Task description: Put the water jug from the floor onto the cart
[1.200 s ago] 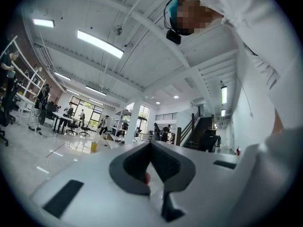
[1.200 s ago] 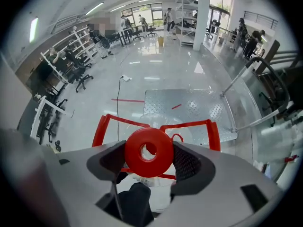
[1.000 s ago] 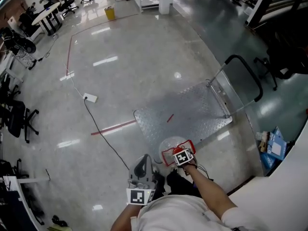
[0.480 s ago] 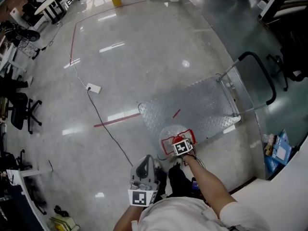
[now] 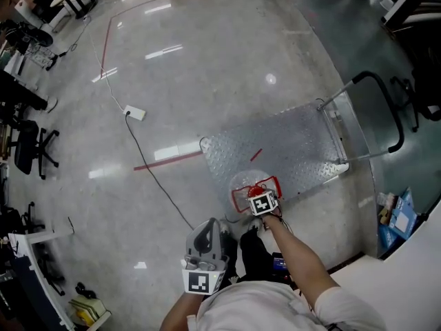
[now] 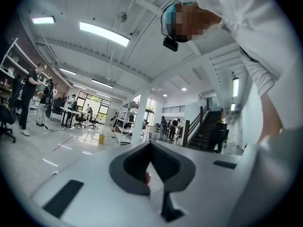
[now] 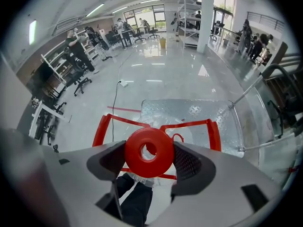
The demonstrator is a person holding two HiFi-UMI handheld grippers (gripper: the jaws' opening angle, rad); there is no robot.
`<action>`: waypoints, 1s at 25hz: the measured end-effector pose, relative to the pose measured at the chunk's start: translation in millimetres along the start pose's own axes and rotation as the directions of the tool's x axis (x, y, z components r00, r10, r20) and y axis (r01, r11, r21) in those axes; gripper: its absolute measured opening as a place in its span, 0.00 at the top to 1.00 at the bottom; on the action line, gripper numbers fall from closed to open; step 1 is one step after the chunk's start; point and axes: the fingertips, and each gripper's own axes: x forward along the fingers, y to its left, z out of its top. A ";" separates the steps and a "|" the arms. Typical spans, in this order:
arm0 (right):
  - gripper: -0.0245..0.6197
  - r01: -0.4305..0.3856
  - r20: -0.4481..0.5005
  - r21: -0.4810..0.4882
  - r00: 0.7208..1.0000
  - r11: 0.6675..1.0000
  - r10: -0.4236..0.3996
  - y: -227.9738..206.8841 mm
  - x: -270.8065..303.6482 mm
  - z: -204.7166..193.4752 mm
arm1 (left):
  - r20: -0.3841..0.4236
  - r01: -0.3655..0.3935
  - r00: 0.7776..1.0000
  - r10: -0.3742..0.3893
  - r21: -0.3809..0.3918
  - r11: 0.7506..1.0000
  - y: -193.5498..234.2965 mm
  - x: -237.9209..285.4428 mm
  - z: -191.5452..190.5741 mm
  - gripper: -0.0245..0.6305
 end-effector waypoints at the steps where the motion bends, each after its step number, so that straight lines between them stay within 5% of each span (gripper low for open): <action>1: 0.49 -0.001 -0.004 0.000 1.000 1.000 0.001 0.7 -0.1 -0.8 | -0.002 -0.001 1.000 0.001 -0.003 1.000 1.2 0.3 -1.5 0.96; 15: 0.49 0.004 -0.052 -0.022 0.999 1.000 -0.005 7.1 -3.6 -18.0 | 0.013 -0.024 1.000 0.024 -0.003 1.000 8.7 -2.2 6.3 0.96; 25: 0.49 0.015 0.036 0.006 0.999 1.000 -0.015 3.6 -35.5 -9.3 | 0.035 -0.030 0.999 0.030 -0.016 0.999 7.9 -11.1 11.7 0.96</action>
